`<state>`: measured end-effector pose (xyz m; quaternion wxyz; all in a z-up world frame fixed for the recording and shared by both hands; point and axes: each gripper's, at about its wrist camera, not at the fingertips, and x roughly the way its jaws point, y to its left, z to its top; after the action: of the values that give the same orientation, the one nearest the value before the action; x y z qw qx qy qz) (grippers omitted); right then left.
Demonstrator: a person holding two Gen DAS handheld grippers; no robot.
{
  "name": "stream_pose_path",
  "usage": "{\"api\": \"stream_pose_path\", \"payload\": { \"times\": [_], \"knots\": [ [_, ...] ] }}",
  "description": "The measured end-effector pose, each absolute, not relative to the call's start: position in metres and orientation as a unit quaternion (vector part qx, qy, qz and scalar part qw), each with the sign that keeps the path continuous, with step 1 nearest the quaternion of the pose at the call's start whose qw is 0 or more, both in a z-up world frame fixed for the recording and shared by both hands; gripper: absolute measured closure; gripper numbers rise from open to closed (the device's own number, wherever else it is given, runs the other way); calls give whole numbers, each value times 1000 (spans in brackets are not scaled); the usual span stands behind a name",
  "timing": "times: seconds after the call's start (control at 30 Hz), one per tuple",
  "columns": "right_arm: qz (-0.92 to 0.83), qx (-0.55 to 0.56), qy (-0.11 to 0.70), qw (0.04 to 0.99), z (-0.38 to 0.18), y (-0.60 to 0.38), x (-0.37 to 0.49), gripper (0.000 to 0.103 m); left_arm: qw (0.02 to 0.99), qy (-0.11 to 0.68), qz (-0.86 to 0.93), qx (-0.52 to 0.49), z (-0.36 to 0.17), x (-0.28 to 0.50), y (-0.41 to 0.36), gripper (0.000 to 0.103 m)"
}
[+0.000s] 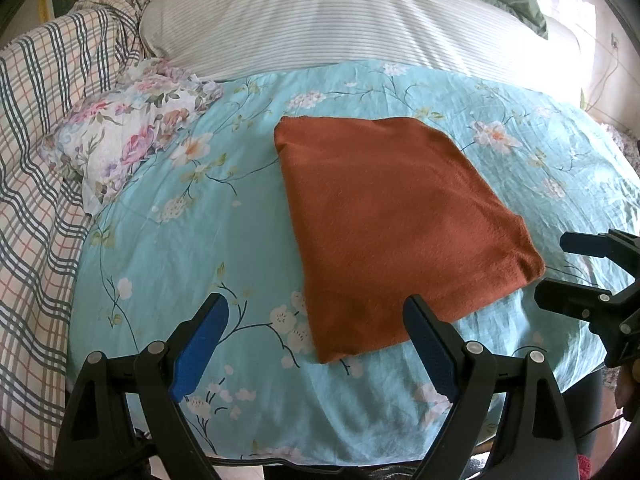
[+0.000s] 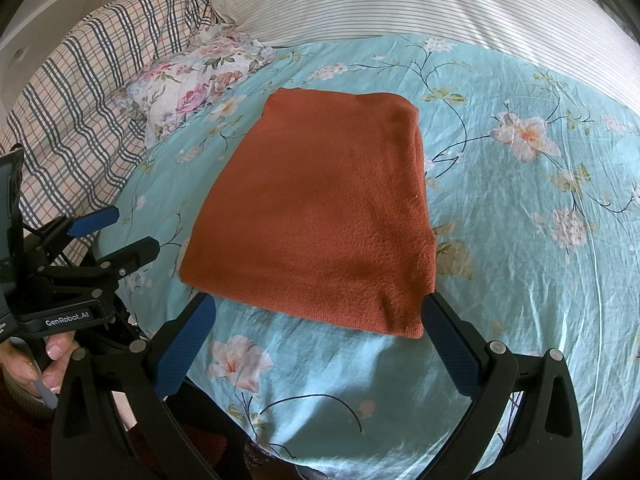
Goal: Fold small clothes
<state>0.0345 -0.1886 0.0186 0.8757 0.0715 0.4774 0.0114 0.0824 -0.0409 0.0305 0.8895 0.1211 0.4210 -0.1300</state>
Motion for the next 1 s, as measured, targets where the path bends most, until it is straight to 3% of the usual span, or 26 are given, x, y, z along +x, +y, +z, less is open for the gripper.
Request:
{"api": "stream_pose_path", "payload": {
  "times": [1.0],
  "knots": [
    [12, 69, 477, 876, 18, -188, 39, 1, 891, 415, -138, 125, 36, 88, -44, 13]
  ]
}}
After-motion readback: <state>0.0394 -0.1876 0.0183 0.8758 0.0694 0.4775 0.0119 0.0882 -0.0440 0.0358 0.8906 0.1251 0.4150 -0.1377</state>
